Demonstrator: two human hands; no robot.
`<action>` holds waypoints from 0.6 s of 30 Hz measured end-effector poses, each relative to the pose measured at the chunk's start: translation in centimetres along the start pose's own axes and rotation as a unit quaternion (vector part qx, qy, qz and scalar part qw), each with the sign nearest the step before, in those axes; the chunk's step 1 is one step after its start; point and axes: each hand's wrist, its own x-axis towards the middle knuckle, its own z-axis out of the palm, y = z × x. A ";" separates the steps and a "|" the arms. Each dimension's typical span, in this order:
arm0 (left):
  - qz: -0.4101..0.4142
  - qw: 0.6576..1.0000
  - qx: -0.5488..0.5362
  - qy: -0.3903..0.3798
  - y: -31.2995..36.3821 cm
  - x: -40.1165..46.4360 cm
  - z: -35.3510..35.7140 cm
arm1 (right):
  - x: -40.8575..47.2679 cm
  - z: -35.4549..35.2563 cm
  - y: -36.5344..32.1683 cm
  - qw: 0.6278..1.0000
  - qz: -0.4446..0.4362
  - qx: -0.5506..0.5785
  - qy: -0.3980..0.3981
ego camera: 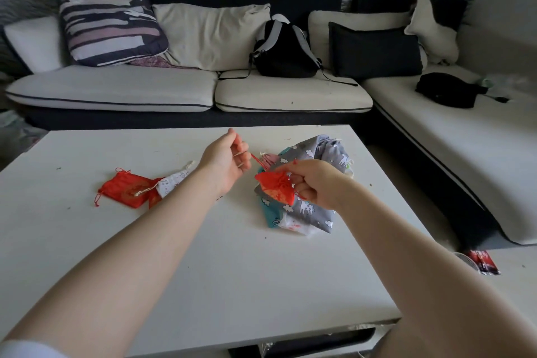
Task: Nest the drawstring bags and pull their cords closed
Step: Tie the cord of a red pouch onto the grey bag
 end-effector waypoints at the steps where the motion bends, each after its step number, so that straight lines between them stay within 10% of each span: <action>1: 0.004 1.000 0.009 -0.002 0.1 -0.2 0.3 | -0.2 0.3 0.0 0.999 -0.007 -0.044 -0.021; 13: 0.065 0.992 0.101 -0.048 0.1 -1.7 2.4 | -0.2 1.5 0.3 0.955 -0.103 -0.278 -0.025; 18: 0.071 0.952 0.299 -0.022 -0.8 -2.0 1.9 | -0.1 1.3 0.0 0.995 -0.094 -0.019 -0.003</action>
